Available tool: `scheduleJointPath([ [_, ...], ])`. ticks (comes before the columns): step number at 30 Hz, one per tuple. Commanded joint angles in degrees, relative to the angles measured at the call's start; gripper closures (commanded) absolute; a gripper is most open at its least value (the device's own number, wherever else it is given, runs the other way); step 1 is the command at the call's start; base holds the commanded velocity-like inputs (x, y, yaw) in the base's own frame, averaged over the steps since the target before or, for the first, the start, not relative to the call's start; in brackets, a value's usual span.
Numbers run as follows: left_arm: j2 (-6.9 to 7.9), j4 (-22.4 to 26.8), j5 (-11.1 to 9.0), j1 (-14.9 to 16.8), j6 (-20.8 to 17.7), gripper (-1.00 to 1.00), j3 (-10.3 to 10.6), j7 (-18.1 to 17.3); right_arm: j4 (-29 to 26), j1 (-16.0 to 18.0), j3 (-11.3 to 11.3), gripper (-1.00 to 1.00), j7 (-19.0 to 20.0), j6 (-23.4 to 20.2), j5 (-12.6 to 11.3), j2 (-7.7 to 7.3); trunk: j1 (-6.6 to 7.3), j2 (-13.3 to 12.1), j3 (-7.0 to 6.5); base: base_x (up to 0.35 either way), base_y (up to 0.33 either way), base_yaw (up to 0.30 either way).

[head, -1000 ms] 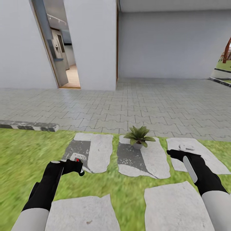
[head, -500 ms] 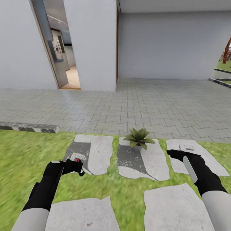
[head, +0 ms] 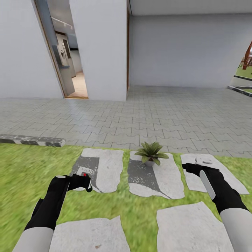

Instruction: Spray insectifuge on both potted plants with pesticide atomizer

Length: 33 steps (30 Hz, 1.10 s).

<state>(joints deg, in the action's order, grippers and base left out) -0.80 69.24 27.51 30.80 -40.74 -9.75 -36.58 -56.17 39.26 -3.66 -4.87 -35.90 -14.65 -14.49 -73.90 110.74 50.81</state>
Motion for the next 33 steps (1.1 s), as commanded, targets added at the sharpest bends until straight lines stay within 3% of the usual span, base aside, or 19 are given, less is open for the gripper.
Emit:
scheduleJointPath([
  [1,-0.06,0.07,0.58,0.05,-0.13,1.00,-0.18,-0.60,-0.08,0.02,0.06,-1.00,-0.49,-0.22,-0.63,-0.02,0.23,-0.39,-0.13,0.000,0.000,0.000],
  [9,-0.02,0.10,0.57,0.05,-0.13,1.00,-0.18,-0.60,-0.08,0.02,0.06,-1.00,-0.49,-0.22,-0.64,-0.02,1.99,-3.60,-1.57,0.000,0.000,0.000],
  [18,0.00,0.08,0.54,-0.05,-0.04,1.00,-0.20,-0.69,-0.08,0.02,0.06,-1.00,-0.49,-0.22,-0.64,-0.02,1.99,-3.60,-1.57,0.000,0.016,0.000],
  [25,0.01,0.08,0.53,-0.13,-0.04,1.00,-0.21,-0.69,-0.08,0.02,0.06,-1.00,-0.49,-0.22,-0.62,-0.01,1.99,-3.60,-1.57,0.084,0.265,-0.020],
  [33,0.01,0.08,0.53,-0.13,-0.04,1.00,-0.26,-0.69,-0.08,0.02,0.06,-1.00,-0.49,-0.22,-0.64,-0.01,1.99,-3.60,-1.57,0.110,0.297,-0.229],
])
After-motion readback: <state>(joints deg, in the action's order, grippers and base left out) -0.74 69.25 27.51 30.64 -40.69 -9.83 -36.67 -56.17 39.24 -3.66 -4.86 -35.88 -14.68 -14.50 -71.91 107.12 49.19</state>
